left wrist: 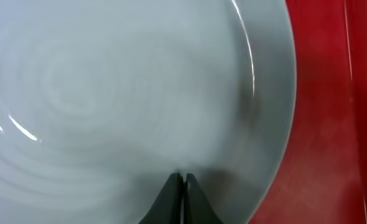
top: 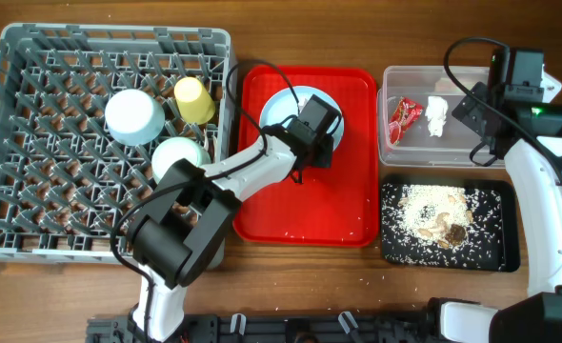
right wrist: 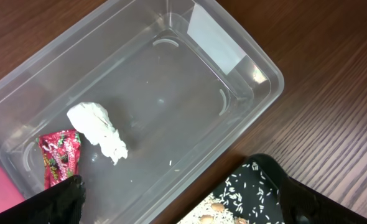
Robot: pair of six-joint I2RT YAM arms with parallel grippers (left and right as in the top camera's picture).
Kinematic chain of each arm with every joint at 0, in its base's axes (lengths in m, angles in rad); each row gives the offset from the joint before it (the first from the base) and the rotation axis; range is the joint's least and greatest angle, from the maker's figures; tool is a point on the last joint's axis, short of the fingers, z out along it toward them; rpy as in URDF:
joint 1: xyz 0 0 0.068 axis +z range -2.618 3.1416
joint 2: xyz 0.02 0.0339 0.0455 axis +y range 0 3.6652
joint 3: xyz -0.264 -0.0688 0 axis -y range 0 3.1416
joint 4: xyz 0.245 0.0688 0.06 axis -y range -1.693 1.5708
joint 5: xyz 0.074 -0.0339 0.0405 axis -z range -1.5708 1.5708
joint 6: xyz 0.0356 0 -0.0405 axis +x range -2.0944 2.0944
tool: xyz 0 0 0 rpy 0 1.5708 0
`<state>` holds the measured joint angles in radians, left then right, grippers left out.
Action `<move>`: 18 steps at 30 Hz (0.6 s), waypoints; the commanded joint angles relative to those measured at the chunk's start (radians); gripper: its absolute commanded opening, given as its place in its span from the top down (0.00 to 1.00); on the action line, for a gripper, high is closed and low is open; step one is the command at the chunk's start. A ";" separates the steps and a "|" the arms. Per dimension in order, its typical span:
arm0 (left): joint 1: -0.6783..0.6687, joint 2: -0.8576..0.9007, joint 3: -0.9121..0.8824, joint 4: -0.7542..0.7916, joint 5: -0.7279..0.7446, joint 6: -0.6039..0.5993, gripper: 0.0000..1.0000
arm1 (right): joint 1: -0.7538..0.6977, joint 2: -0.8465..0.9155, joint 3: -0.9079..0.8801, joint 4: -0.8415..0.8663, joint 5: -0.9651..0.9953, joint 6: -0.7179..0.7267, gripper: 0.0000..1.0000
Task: Sort waste into correct bins and load items into the dishwasher rack
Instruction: 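Move the left gripper to the light-blue plate and grip its edge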
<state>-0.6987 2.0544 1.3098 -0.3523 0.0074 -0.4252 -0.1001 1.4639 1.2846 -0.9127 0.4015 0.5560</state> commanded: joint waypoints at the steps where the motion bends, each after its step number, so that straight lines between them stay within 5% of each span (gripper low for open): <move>1: -0.007 0.040 -0.022 -0.080 0.223 -0.010 0.96 | 0.001 -0.020 0.007 0.000 0.018 -0.006 0.00; 6: -0.036 0.040 -0.022 -0.212 0.772 -0.005 0.96 | 0.001 -0.020 0.007 0.000 0.018 -0.005 0.00; 15: 0.140 -0.049 0.057 -0.248 0.719 -0.010 0.96 | 0.001 -0.020 0.007 0.000 0.018 -0.006 0.00; 18: 0.212 -0.191 0.064 -0.305 0.508 -0.009 0.96 | 0.001 -0.020 0.007 0.000 0.018 -0.005 0.00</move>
<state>-0.5289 2.0182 1.3422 -0.6113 0.6834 -0.4286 -0.1001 1.4639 1.2846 -0.9134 0.4015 0.5560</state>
